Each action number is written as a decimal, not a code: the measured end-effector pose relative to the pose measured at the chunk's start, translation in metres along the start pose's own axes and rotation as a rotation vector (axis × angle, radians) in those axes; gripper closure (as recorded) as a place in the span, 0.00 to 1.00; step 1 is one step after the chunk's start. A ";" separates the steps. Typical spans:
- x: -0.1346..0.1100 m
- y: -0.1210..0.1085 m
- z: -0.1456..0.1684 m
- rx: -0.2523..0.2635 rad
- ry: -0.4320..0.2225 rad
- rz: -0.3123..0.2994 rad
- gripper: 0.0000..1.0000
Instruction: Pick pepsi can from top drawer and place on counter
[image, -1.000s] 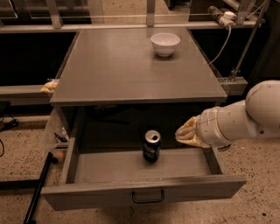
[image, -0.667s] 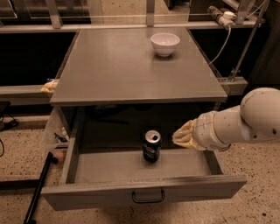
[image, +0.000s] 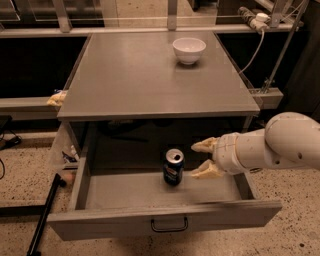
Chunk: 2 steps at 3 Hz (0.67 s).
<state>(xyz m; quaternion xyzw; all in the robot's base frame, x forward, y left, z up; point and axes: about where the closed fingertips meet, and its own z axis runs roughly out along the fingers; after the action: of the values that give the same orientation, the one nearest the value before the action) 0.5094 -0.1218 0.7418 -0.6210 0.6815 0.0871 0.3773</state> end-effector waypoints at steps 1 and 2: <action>0.000 -0.002 0.015 0.004 -0.033 0.015 0.23; 0.000 -0.005 0.033 0.012 -0.069 0.029 0.23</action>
Offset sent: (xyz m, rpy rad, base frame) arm 0.0314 0.0255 -0.0356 0.1223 -0.0138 -0.0147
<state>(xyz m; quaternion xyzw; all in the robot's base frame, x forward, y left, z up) 0.5277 -0.1037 0.7200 -0.6053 0.6776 0.1099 0.4029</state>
